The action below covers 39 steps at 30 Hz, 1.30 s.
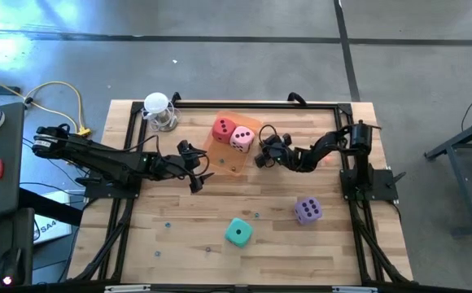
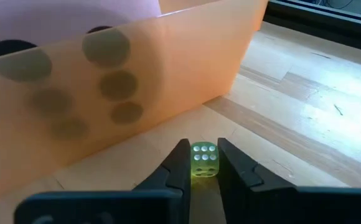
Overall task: Pick & Place Dice
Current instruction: Put the small green die into the orange bin
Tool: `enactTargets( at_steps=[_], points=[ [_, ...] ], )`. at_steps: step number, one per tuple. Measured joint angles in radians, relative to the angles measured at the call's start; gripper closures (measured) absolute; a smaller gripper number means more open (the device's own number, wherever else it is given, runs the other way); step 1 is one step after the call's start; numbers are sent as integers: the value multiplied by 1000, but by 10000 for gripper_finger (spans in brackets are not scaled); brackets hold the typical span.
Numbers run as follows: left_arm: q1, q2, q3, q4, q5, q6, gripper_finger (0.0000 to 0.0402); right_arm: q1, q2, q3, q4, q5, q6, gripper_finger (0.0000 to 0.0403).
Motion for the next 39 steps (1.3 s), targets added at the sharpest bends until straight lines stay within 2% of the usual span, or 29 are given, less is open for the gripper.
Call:
enactTargets(
  at_steps=[8, 15, 24, 32, 35, 39],
  points=[
    [0, 0, 0, 0, 0, 0, 2, 44, -55, -3, -43, -31, -8, 364],
    [0, 0, 0, -1, 0, 0, 2, 105, -186, -4, -87, -53, -34, 364],
    [0, 0, 0, -1, 0, 1, 2, 190, -330, 20, -57, -85, -85, 364],
    [0, 0, 0, 1, 0, 1, 2, 198, -318, 164, -53, -331, -27, 364],
    [-2, 0, 0, 0, 1, -2, 2, 195, -302, 198, -76, -328, -9, 363],
    [-5, 0, 0, 0, 6, -20, 2, 172, -289, 213, -97, -334, 46, 336]
  ],
)
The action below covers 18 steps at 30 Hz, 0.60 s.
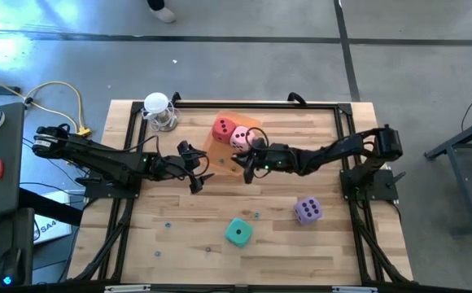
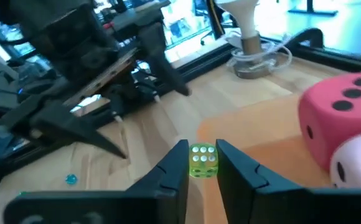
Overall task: Pick & Place Dice
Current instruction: Put the small green die into the orange bin, then put the big purple die into the orange bin
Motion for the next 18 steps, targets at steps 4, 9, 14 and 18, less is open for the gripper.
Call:
enactTargets(
  at_steps=[4, 9, 14, 18],
  points=[
    [-8, 0, 0, 0, 0, -7, 2, -21, 0, 0, -39, 0, 31, 316],
    [-15, 0, 0, 0, 1, -6, 2, -23, 0, 0, -61, 11, 24, 312],
    [-15, 0, 0, 0, 1, -6, 2, -22, 0, 0, -63, 49, -27, 310],
    [-15, 0, 0, 0, 1, -6, 2, -22, 0, 0, -64, 83, -50, 309]
  ],
)
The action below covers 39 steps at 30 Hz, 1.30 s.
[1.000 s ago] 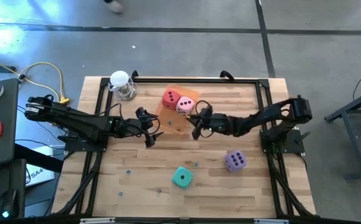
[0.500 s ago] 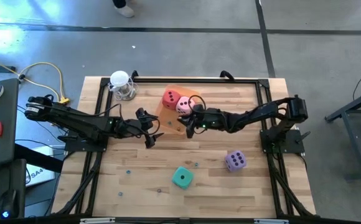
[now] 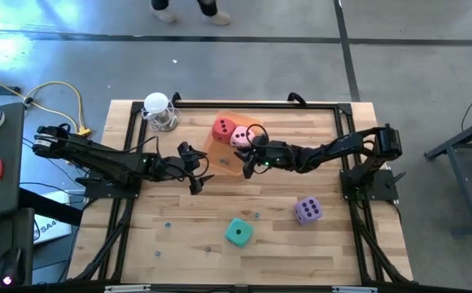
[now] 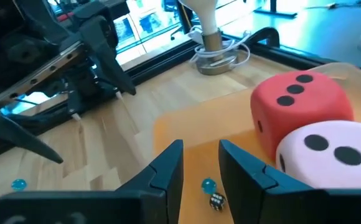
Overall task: Pick & Place Dice
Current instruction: Put the big purple die into the orange bin
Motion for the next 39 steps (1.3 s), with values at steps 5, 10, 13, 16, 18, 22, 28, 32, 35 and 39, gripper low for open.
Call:
enactTargets(
  at_steps=[5, 10, 13, 16, 18, 22, 28, 32, 35, 39],
  points=[
    [0, 0, 0, 0, 0, 0, 2, 4, 0, 0, 19, 14, -68, 299],
    [0, 0, 0, 0, 1, 0, 2, 40, -10, 0, 79, 98, -209, 253],
    [0, 0, 0, 0, 1, 1, 2, 62, -13, 1, 103, 144, -245, 212],
    [0, 0, 0, 0, 1, 8, 2, 75, -13, 0, 94, 232, -235, 166],
    [0, 0, 0, 0, 1, 13, 2, 77, -15, 0, 88, 294, -219, 137],
    [0, 0, 0, 0, 1, 14, 2, 76, -16, 0, 63, 270, -223, 93],
    [0, 0, 0, 0, 1, 14, 2, 89, -16, 0, 63, 236, -250, 61],
    [0, 0, 0, 0, 1, 13, 2, 90, -16, 0, 70, 233, -282, 56],
    [0, 0, 0, 0, 1, 13, 2, 89, -16, 0, 57, 188, -238, 57],
    [0, 0, 0, 0, 1, 13, 2, 92, -16, 0, 53, 171, -239, 55]
  ],
)
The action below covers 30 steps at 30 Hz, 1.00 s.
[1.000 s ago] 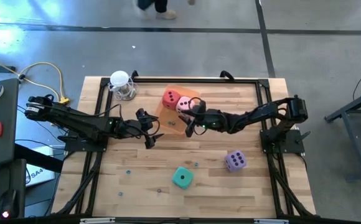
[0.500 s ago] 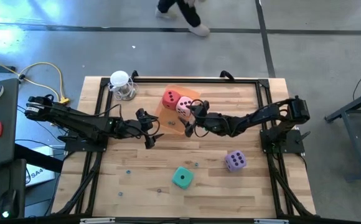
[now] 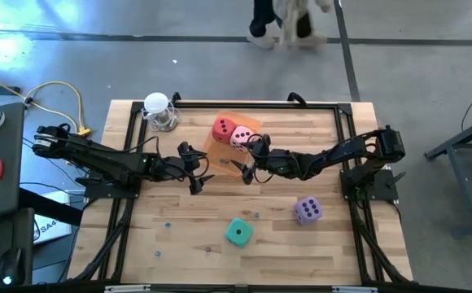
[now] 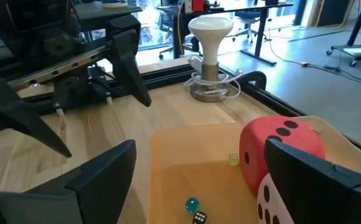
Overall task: Pick & Place Dice
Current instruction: Put the big purple die into the orange bin
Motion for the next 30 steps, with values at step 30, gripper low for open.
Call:
enactTargets(
  at_steps=[30],
  points=[
    [0, 0, 0, -33, 0, 9, 2, 170, -182, 0, -385, 251, -6, 5]
  ],
)
